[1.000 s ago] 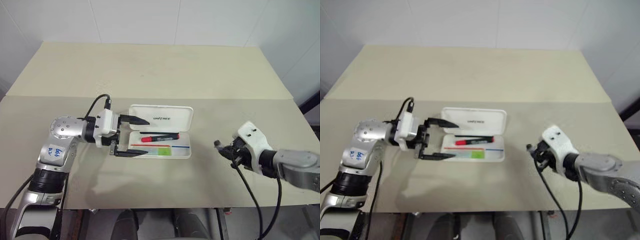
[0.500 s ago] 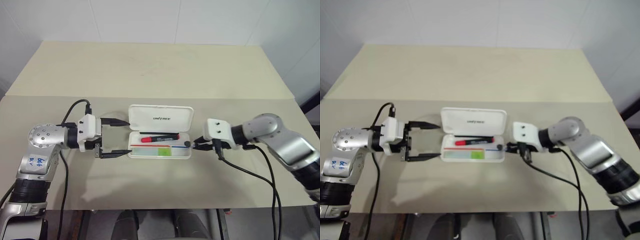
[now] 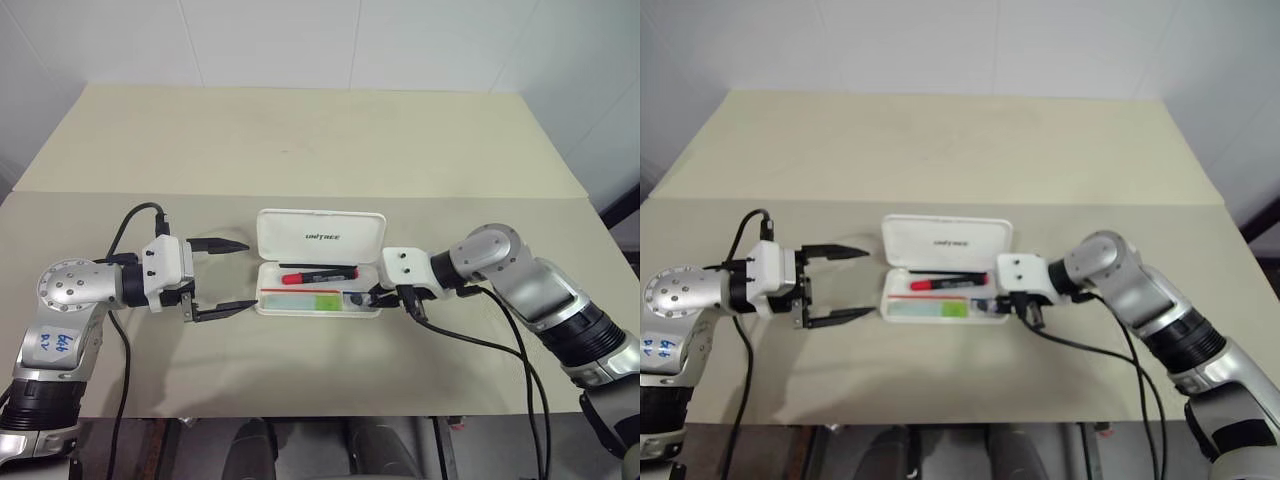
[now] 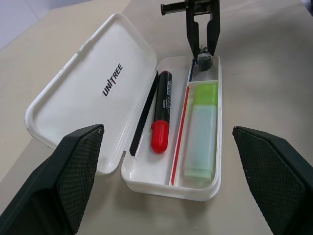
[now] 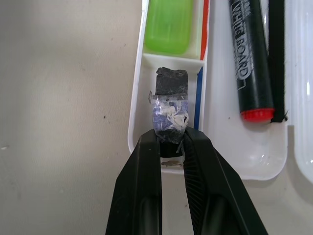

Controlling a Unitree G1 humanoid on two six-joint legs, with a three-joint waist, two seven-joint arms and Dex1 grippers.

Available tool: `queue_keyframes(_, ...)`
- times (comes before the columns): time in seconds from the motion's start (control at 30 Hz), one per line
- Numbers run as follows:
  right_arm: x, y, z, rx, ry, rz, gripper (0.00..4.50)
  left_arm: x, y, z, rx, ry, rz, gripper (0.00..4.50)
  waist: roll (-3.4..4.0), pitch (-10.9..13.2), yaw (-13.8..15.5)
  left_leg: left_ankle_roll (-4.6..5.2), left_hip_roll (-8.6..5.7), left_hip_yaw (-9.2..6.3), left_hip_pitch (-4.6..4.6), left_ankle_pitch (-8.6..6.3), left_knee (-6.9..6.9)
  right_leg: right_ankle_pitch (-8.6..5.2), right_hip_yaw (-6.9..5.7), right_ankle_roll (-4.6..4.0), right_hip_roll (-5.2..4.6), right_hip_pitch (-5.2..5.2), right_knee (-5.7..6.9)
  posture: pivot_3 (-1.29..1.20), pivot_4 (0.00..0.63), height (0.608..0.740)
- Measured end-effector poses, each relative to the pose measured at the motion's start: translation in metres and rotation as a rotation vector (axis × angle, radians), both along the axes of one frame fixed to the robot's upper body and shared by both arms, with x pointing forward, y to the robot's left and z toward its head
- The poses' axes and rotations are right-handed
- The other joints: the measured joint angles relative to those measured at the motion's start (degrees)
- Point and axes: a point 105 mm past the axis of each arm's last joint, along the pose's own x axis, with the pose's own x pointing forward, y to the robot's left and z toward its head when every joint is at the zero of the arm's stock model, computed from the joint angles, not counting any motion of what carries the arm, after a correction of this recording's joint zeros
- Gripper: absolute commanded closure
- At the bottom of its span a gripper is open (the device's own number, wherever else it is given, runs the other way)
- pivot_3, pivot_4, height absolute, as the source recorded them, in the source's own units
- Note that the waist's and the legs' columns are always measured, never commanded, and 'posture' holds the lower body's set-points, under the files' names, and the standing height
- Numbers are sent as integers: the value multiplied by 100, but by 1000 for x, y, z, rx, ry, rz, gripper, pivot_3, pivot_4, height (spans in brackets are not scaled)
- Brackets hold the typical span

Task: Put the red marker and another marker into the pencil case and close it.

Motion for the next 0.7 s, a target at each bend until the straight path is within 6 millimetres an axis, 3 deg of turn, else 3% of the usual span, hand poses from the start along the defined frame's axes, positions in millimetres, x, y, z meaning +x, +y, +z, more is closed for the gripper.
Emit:
queue_keyframes(0.07, 1, 1, 0, 3, 3, -7, 3993, 0, 0, 0, -1, 1, 2, 0, 0, 0, -4, 0, 0, 0, 2, 0, -2, -1, 0, -1, 1, 1, 0, 0, 150, 740)
queue_keyframes(0.1, 1, 2, 0, 2, 1, -7, 3749, 0, 0, 0, -1, 2, 3, 0, 0, 0, -10, 0, 0, 1, 4, 0, -3, -1, 1, -1, 1, 1, 0, 0, 150, 740)
queue_keyframes(0.3, 4, 13, 4, 26, -16, -3, 1931, 1, 0, 0, -1, 4, 6, 0, 0, 0, -29, 0, 0, 5, 18, 0, -3, -1, 5, -2, 2, 13, 2, 0, 150, 740)
queue_keyframes(0.4, 9, 17, 15, 64, -30, -19, 835, 0, 1, 0, 6, 5, 6, 0, 0, 0, -25, -2, 0, 5, 18, 1, -4, -1, 6, -2, 1, 12, 3, 0, 150, 740)
queue_keyframes(0.53, 10, 16, 37, 118, -43, -11, 835, 1, 1, 3, 11, -2, 1, 0, 0, 0, -15, -4, 0, 3, 17, -1, -9, -4, 4, -6, 2, 11, 1, 0, 150, 740)
queue_keyframes(0.7, -5, 12, 60, 217, -50, 61, 835, 3, 1, 7, 17, -11, -11, 0, 0, 0, -8, -13, 1, 2, 17, -6, -13, -8, 1, -5, 2, 12, -3, 0, 150, 740)
